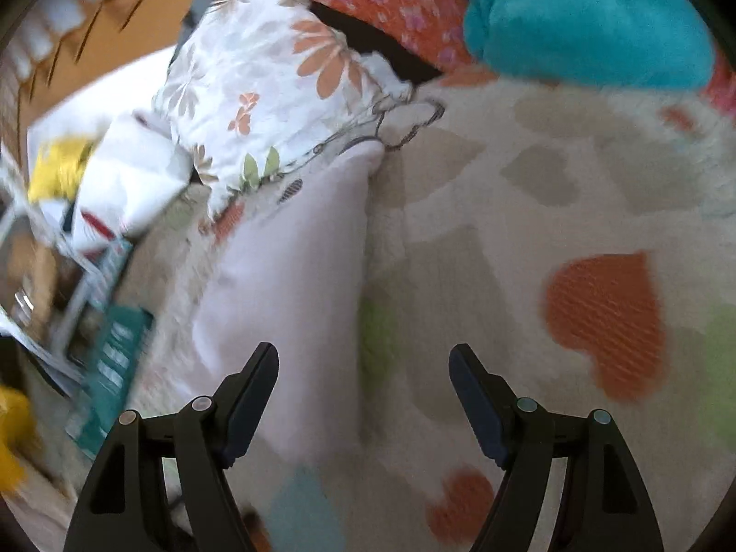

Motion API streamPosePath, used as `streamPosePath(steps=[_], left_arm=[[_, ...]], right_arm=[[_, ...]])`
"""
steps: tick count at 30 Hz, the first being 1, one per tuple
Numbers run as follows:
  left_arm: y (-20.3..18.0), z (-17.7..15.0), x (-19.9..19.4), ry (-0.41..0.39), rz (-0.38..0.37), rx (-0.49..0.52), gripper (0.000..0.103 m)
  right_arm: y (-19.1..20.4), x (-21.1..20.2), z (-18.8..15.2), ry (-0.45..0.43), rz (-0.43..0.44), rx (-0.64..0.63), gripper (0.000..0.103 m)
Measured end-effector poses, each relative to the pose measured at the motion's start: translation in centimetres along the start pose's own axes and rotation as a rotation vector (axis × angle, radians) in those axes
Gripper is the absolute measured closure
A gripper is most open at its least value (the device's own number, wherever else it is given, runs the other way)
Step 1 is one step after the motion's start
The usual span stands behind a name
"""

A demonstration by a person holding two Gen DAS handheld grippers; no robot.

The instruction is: Fold small clothes

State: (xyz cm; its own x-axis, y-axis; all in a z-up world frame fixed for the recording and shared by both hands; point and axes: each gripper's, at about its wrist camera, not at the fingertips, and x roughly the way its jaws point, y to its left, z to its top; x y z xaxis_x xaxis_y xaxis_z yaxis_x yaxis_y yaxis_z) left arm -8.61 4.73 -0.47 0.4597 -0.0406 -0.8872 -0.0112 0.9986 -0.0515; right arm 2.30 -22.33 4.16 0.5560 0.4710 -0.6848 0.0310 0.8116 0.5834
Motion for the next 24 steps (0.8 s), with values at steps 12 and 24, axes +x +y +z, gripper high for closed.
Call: streamPosePath(steps=[12, 24], left_arm=[[0.1, 2.4, -4.9, -0.179, -0.082, -0.057, 0.0], [-1.2, 2.3, -4.8, -0.206, -0.07, -0.012, 0.0]], right_arm=[[-0.1, 0.5, 0.3, 0.048, 0.079, -0.001, 0.076], [-0.8, -5.2, -3.4, 0.01, -0.172, -0.128, 0.041]])
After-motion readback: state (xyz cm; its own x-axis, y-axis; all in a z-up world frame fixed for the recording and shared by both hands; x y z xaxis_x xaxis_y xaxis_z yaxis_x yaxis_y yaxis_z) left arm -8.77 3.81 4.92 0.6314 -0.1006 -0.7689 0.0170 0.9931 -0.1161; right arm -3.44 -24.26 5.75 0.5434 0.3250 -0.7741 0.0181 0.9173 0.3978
